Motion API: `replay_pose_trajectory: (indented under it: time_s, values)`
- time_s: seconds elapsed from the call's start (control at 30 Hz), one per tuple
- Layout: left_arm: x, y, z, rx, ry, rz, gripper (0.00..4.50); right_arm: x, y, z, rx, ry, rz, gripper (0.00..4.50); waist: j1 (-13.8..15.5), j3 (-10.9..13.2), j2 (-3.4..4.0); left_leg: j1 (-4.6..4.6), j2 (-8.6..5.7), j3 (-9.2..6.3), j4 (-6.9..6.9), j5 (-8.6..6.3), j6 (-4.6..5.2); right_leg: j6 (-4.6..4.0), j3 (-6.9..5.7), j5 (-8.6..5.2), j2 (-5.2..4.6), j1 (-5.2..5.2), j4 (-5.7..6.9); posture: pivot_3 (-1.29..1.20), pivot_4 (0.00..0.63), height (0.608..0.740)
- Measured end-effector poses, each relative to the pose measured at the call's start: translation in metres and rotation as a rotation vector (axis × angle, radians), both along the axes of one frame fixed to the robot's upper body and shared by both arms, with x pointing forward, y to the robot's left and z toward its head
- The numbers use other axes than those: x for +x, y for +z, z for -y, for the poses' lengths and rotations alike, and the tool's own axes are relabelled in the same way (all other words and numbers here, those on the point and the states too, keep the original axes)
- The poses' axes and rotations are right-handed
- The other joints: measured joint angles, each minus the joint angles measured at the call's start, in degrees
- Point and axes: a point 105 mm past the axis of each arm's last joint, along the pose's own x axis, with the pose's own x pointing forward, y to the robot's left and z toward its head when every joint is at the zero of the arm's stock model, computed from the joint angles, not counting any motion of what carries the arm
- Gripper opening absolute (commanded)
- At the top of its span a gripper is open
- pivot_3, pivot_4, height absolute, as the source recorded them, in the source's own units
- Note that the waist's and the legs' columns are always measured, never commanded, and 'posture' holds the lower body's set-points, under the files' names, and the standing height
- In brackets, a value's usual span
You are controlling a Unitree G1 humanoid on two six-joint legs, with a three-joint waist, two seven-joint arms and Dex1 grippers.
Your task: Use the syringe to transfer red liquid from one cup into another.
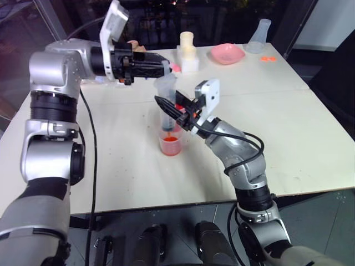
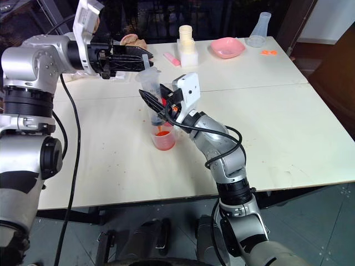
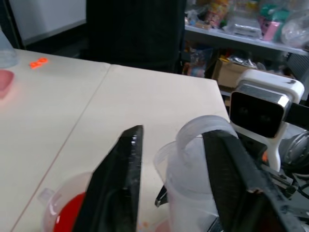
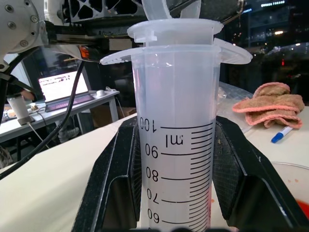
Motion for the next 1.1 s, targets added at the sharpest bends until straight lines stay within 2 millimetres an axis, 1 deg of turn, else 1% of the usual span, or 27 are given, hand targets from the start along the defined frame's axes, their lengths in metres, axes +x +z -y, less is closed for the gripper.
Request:
replay_pose_trajectory:
  time_s: [0.1,0.17,0.23,0.3,0.33,0.4,0.47,0.53,0.63,0.7,0.77,0.8,0.87,0.93,0.97,1.03,1.1]
  values:
    - [0.003,-0.004,-0.009,-0.004,0.029,-0.007,2.15,0.004,0.002,0.007,0.017,-0.032,-0.006,1.36,-0.04,0.0,0.0,0.0,0.0,0.0,0.0,0.0,0.0,0.0,0.0,0.0,0.0,-0.01,0.0,0.0,0.15,0.74]
    - [0.005,-0.006,-0.019,0.004,0.068,-0.015,2.15,0.004,0.003,0.009,0.023,-0.038,-0.003,1.36,-0.13,0.0,0.0,0.0,0.01,0.0,-0.02,0.0,0.0,0.0,0.0,0.0,0.0,-0.03,0.0,0.0,0.15,0.74]
    - [0.008,-0.014,-0.031,0.011,0.116,-0.039,2.15,-0.001,0.015,0.011,0.044,-0.031,0.035,1.36,-0.09,0.0,0.0,0.0,0.03,-0.01,-0.01,0.0,0.0,0.0,0.0,0.0,0.01,-0.02,0.01,0.0,0.15,0.74]
    - [0.011,-0.016,-0.04,0.018,0.154,-0.041,2.15,-0.004,0.023,0.01,0.055,-0.019,0.06,1.36,-0.05,0.0,0.0,0.0,0.02,0.0,-0.01,0.0,0.0,0.0,0.0,0.0,0.01,-0.02,0.0,0.0,0.15,0.74]
    - [0.013,-0.015,-0.045,0.02,0.183,-0.032,2.15,-0.005,0.026,0.009,0.06,-0.012,0.069,1.36,0.02,0.0,0.0,0.0,0.02,0.0,-0.01,0.0,0.0,0.0,0.0,0.0,0.01,-0.01,0.0,0.0,0.15,0.74]
    - [0.015,-0.012,-0.054,0.009,0.222,-0.023,2.15,-0.005,0.026,0.008,0.063,-0.006,0.065,1.36,0.06,0.0,-0.01,-0.01,0.02,0.0,-0.01,0.0,0.0,0.0,0.0,0.0,0.0,-0.01,0.0,0.0,0.15,0.74]
    - [0.013,-0.011,-0.065,0.009,0.258,-0.014,2.15,-0.004,0.025,0.009,0.061,-0.004,0.055,1.36,-0.04,0.0,-0.01,0.0,0.02,0.0,-0.01,0.0,0.0,0.0,0.0,0.0,-0.01,-0.01,0.0,0.0,0.15,0.74]
    - [0.005,-0.017,-0.07,0.014,0.263,-0.009,2.15,-0.003,0.025,0.012,0.07,-0.008,0.038,1.36,-0.08,-0.01,0.0,0.01,0.03,0.0,-0.03,0.0,0.0,0.0,0.05,0.0,-0.01,-0.01,0.0,0.0,0.15,0.74]
    - [-0.006,-0.036,-0.067,0.005,0.242,-0.067,2.15,0.0,0.026,0.017,0.082,-0.018,0.02,1.36,0.05,-0.01,0.0,-0.01,0.04,-0.03,0.0,0.0,0.0,-0.01,0.08,0.0,-0.01,0.0,0.0,0.0,0.15,0.74]
    - [-0.013,-0.042,-0.062,-0.01,0.239,-0.08,2.15,0.001,0.03,0.017,0.082,-0.015,0.005,1.36,0.09,-0.01,-0.01,-0.01,0.04,-0.03,0.0,0.0,0.0,-0.01,0.1,0.0,-0.02,0.0,-0.01,0.0,0.15,0.74]
    - [-0.019,-0.045,-0.056,-0.029,0.233,-0.08,2.15,0.003,0.039,0.017,0.075,-0.018,-0.017,1.36,0.14,-0.01,-0.01,-0.01,0.04,-0.02,0.0,0.0,-0.01,-0.01,0.11,0.01,-0.02,0.0,-0.02,0.0,0.15,0.74]
    - [-0.023,-0.049,-0.052,-0.044,0.223,-0.085,2.15,0.007,0.048,0.019,0.057,-0.037,-0.034,1.36,0.21,-0.01,-0.01,0.0,0.05,-0.03,0.0,0.01,-0.02,-0.02,0.11,0.01,-0.03,0.0,-0.02,0.0,0.15,0.74]
    - [-0.026,-0.056,-0.047,-0.052,0.218,-0.1,2.15,0.02,0.062,0.026,0.065,-0.084,-0.107,1.36,0.22,-0.01,-0.01,0.0,0.09,-0.02,-0.02,0.03,-0.05,-0.1,0.12,0.05,-0.05,-0.01,-0.04,0.0,0.15,0.74]
    - [-0.031,-0.063,-0.041,-0.054,0.207,-0.107,2.15,0.038,0.077,0.039,0.071,-0.157,-0.206,1.36,0.38,-0.01,0.0,0.0,0.19,-0.02,-0.05,0.04,-0.09,-0.2,0.1,0.11,-0.01,0.01,-0.14,0.0,0.15,0.74]
    - [-0.034,-0.067,-0.04,-0.047,0.207,-0.112,2.15,0.05,0.084,0.05,0.06,-0.209,-0.267,1.36,0.45,-0.01,-0.01,0.0,0.21,0.01,-0.08,0.04,-0.09,-0.21,0.1,0.12,-0.01,-0.01,-0.17,0.0,0.15,0.74]
    - [-0.037,-0.071,-0.038,-0.041,0.208,-0.112,2.15,0.06,0.092,0.064,0.055,-0.266,-0.325,1.36,0.78,-0.01,-0.01,0.0,0.24,0.01,-0.14,0.04,-0.09,-0.22,0.08,0.12,0.0,-0.02,-0.2,0.0,0.15,0.74]
    - [-0.039,-0.073,-0.036,-0.041,0.206,-0.11,2.15,0.072,0.09,0.071,-0.035,-0.33,-0.408,1.36,0.87,0.0,0.01,0.0,0.24,0.1,-0.19,0.04,-0.09,-0.23,0.11,0.12,-0.02,-0.05,-0.22,0.0,0.15,0.74]
